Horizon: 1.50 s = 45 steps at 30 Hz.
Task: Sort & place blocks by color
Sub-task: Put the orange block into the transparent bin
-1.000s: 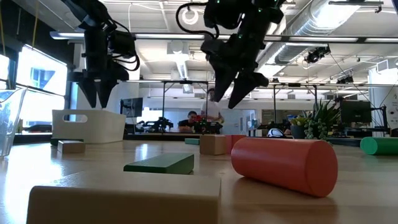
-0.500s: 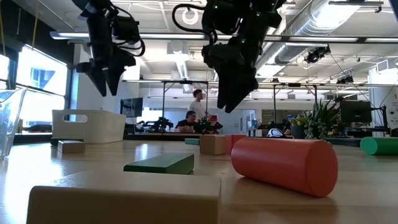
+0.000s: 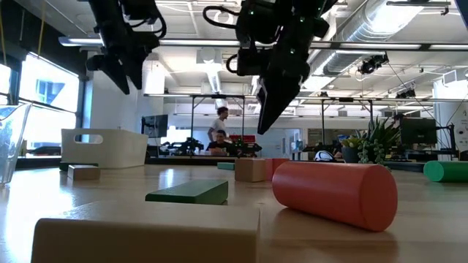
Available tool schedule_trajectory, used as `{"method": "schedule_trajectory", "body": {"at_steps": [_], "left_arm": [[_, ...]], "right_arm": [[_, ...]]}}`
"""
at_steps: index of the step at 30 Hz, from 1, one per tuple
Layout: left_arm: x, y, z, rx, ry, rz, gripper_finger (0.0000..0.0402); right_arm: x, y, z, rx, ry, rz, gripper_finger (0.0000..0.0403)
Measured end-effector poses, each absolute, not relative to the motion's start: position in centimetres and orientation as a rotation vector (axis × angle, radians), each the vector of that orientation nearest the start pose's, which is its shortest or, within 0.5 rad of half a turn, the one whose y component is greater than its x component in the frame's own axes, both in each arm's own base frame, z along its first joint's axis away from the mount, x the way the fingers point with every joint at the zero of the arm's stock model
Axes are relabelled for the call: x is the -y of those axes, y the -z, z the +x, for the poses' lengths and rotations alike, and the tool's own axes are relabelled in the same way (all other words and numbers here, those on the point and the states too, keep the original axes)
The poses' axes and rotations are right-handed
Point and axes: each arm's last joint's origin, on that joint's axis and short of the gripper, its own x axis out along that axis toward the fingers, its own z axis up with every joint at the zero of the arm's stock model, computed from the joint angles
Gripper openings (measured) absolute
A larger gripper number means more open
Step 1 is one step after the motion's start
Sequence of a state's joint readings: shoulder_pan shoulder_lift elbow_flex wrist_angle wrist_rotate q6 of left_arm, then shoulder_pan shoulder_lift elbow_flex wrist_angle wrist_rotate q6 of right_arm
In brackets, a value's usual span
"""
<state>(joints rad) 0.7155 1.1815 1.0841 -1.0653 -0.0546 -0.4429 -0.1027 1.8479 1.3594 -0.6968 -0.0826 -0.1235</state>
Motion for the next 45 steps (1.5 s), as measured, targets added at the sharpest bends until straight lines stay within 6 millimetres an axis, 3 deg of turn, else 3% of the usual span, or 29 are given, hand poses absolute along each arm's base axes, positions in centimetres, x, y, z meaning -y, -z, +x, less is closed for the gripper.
{"method": "schedule_trajectory", "body": {"at_steps": [23, 31, 38, 45], "left_arm": [[-13.0, -29.8, 16.2, -0.948, -0.930, -0.719, 0.0189], [-13.0, -29.8, 16.2, -0.950, -0.925, -0.712, 0.0189], [-13.1, -29.8, 16.2, -0.975, -0.890, -0.656, 0.0190], [-13.1, -29.8, 16.2, -1.023, -0.807, -0.537, 0.0190]], "right_arm": [[4.1, -15.0, 38.6, -1.306, -0.012, -0.015, 0.0200], [4.3, -15.1, 38.6, -1.304, 0.032, 0.049, 0.0106], [4.3, -15.5, 38.5, -1.296, 0.065, 0.102, 0.0105], [4.8, -18.2, 38.2, -1.194, 0.135, 0.191, 0.0105]]}}
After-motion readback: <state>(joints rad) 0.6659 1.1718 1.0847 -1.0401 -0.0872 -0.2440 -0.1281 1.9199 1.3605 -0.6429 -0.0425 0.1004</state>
